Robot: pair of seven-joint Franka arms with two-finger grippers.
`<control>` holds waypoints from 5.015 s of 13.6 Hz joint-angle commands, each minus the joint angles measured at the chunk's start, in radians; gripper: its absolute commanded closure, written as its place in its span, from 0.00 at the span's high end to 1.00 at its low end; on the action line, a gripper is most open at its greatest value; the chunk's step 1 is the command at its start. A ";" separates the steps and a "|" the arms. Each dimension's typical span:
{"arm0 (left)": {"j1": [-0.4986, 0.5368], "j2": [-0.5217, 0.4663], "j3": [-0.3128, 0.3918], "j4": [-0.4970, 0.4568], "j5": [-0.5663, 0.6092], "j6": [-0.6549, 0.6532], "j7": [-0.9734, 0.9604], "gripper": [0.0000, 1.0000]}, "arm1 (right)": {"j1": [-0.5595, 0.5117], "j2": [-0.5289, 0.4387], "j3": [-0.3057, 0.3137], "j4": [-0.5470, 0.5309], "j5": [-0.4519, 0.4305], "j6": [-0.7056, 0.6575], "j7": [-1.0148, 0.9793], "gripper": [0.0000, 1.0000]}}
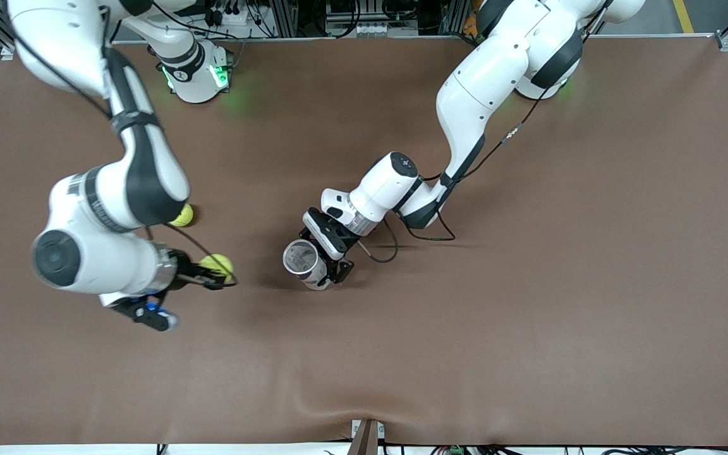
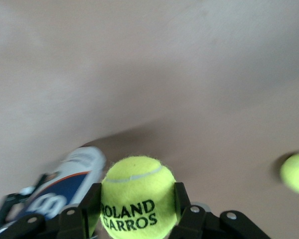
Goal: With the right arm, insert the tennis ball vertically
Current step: 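Carry the ball with the right gripper over the can's open rim, then open the right gripper to drop the ball into the can, then move the right gripper to the Wilson ball and grasp it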
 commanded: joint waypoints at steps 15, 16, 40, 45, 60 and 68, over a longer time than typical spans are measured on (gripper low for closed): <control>0.025 -0.073 -0.002 -0.186 -0.014 0.024 -0.011 1.00 | 0.184 0.008 0.036 0.059 0.062 -0.011 0.452 0.01; 0.028 -0.088 -0.002 -0.203 -0.014 0.024 -0.012 1.00 | 0.187 0.008 0.036 0.054 0.053 -0.011 0.449 0.02; 0.032 -0.099 -0.002 -0.226 -0.009 0.026 -0.003 1.00 | -0.083 -0.027 0.022 0.108 0.019 -0.164 0.042 1.00; 0.037 -0.092 -0.002 -0.217 -0.003 0.050 -0.001 1.00 | -0.178 -0.042 0.016 -0.082 -0.177 -0.195 -0.212 1.00; 0.022 -0.023 0.009 -0.114 0.009 0.059 0.002 1.00 | -0.272 -0.282 0.018 -0.858 -0.211 0.241 -0.335 1.00; 0.020 0.002 0.009 -0.067 0.009 0.059 0.000 1.00 | -0.261 -0.272 0.019 -0.952 -0.209 0.380 -0.335 0.22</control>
